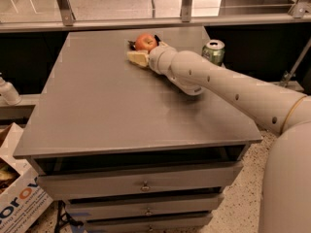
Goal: Move apple near rxbar chocolate
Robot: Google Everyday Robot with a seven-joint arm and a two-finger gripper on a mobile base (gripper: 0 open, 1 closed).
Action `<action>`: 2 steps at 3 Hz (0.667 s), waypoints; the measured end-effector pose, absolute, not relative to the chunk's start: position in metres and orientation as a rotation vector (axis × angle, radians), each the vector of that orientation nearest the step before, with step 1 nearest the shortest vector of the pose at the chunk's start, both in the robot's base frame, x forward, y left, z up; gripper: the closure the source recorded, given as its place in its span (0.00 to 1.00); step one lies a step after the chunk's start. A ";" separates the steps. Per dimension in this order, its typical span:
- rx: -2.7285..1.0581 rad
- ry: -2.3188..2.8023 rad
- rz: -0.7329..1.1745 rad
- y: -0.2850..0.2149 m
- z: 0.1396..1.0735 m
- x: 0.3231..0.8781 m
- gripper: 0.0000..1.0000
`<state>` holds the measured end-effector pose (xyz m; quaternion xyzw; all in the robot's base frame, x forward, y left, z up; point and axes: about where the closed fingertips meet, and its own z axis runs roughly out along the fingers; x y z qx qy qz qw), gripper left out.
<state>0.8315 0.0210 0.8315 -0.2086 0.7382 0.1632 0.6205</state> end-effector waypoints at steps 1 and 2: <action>-0.478 1.697 0.398 0.021 0.837 0.821 0.00; -0.492 1.679 0.406 0.016 0.852 0.803 0.00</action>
Offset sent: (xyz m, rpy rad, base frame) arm -0.0539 -0.0179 0.0431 0.0213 -0.0307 0.0408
